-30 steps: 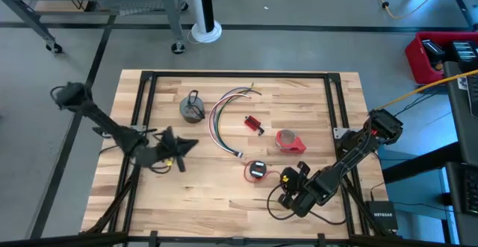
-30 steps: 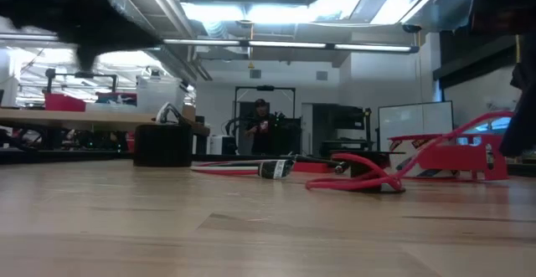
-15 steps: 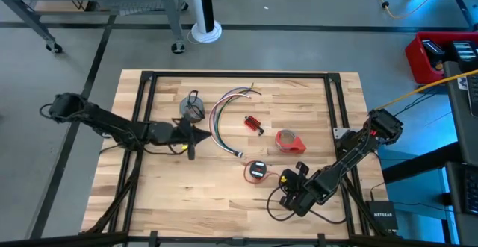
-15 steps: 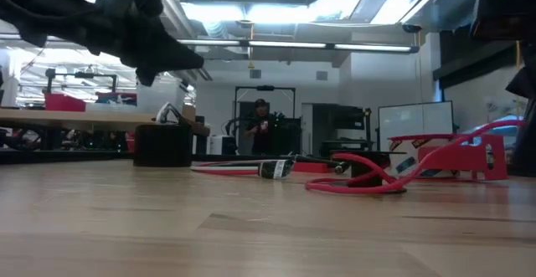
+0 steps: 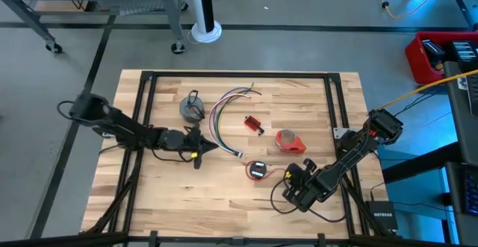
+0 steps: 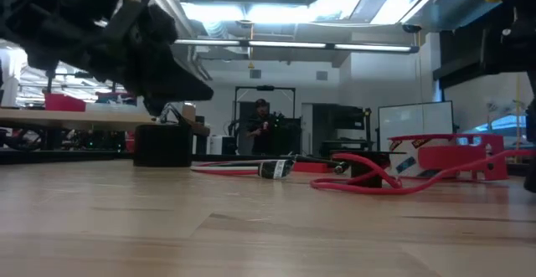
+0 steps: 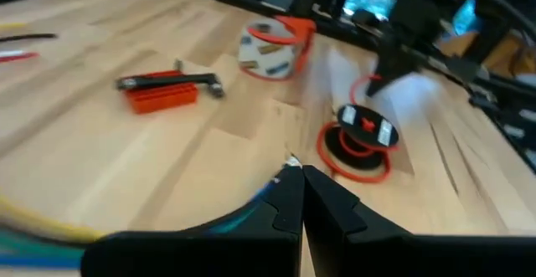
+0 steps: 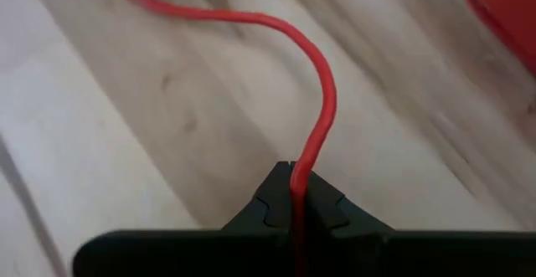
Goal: Coil cords
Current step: Coil the red wire onto the spool
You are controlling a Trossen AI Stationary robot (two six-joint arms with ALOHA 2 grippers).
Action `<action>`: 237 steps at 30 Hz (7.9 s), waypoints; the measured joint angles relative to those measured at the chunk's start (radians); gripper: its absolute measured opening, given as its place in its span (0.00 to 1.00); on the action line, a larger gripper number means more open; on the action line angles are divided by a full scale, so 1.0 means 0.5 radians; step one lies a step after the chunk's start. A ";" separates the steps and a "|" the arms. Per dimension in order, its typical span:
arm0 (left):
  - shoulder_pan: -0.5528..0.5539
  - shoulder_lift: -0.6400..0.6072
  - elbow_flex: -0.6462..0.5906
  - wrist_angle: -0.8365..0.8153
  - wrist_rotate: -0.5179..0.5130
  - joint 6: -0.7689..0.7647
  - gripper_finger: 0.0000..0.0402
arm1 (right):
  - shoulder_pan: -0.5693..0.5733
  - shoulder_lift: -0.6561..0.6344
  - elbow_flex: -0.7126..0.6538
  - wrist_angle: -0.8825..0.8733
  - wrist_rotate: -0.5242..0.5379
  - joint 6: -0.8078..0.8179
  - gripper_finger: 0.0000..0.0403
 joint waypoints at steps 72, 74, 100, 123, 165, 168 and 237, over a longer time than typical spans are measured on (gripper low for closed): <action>0.083 1.105 1.341 -0.788 0.480 0.418 0.00 | -0.845 -0.186 -0.012 0.702 -0.176 -0.528 0.00; 0.083 1.106 1.341 -0.787 0.497 0.416 0.00 | -0.869 -0.186 -0.012 0.762 -0.192 -0.542 0.00; 0.082 1.115 1.442 -0.865 0.505 0.435 0.00 | -1.047 -0.186 -0.012 1.241 -0.624 -0.623 0.00; 0.077 1.112 1.442 -0.872 0.243 0.532 0.24 | -1.046 -0.186 -0.012 1.183 -0.624 -0.623 0.00; 0.101 1.110 1.441 -0.611 0.099 0.840 0.08 | -1.045 -0.186 -0.012 1.311 -0.708 -0.681 0.00; 0.126 1.110 1.441 -0.608 0.106 0.822 0.02 | -1.046 -0.186 -0.012 1.309 -0.748 -0.679 0.01; 0.253 1.109 1.442 -0.875 0.023 0.639 0.00 | -0.841 0.030 -0.012 1.075 0.040 -0.506 0.01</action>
